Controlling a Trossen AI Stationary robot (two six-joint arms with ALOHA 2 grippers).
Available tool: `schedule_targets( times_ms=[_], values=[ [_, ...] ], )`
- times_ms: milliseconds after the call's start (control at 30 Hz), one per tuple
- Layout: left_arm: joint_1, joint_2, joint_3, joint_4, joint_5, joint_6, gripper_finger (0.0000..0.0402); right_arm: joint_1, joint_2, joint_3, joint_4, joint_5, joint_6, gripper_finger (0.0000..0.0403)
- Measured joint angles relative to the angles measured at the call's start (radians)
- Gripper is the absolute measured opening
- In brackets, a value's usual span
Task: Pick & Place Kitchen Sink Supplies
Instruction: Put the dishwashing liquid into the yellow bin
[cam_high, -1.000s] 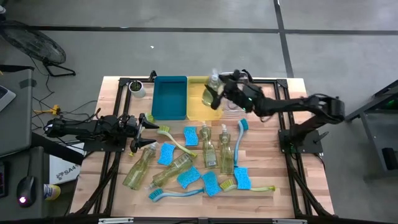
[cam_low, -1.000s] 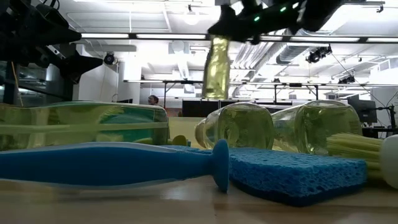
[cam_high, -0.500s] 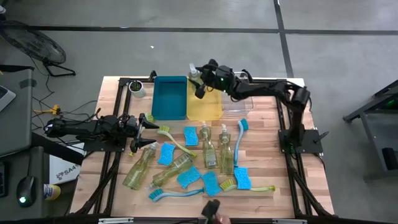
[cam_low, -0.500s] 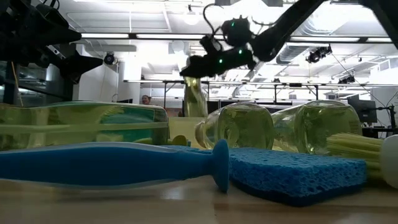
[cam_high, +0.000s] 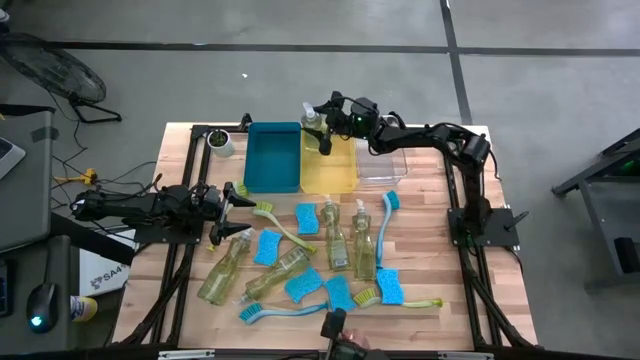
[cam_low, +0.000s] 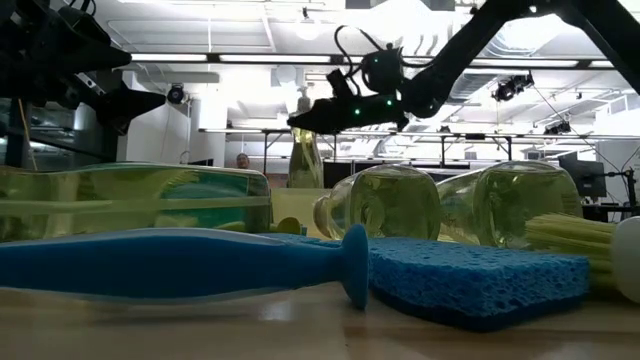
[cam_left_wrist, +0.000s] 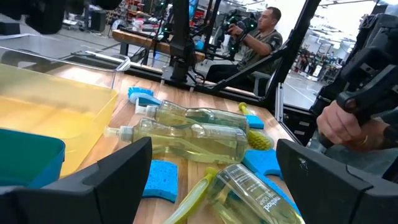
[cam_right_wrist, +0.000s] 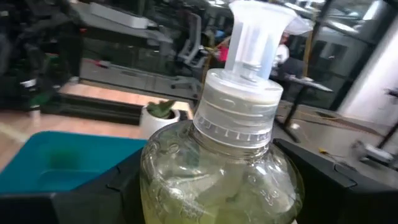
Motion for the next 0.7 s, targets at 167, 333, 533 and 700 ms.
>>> schedule_targets(
  times_ms=[167,333,533,700],
  values=[
    [0.000,0.000,0.000,0.000,-0.001,0.000,0.0340,-0.008,0.013,0.000,0.025,-0.001,-0.030,0.0272],
    [0.000,0.000,0.000,0.000,-0.003,0.000,0.0340,-0.028,0.013,0.000,0.060,-0.014,-0.029,0.0272],
    [0.000,0.000,0.000,0.000,-0.003,0.000,0.0340,-0.041,0.013,-0.001,0.061,-0.066,-0.025,0.0272],
    [0.000,0.000,0.000,0.000,-0.002,0.000,0.0340,-0.050,0.015,-0.001,0.075,-0.134,-0.021,0.0272]
  ],
)
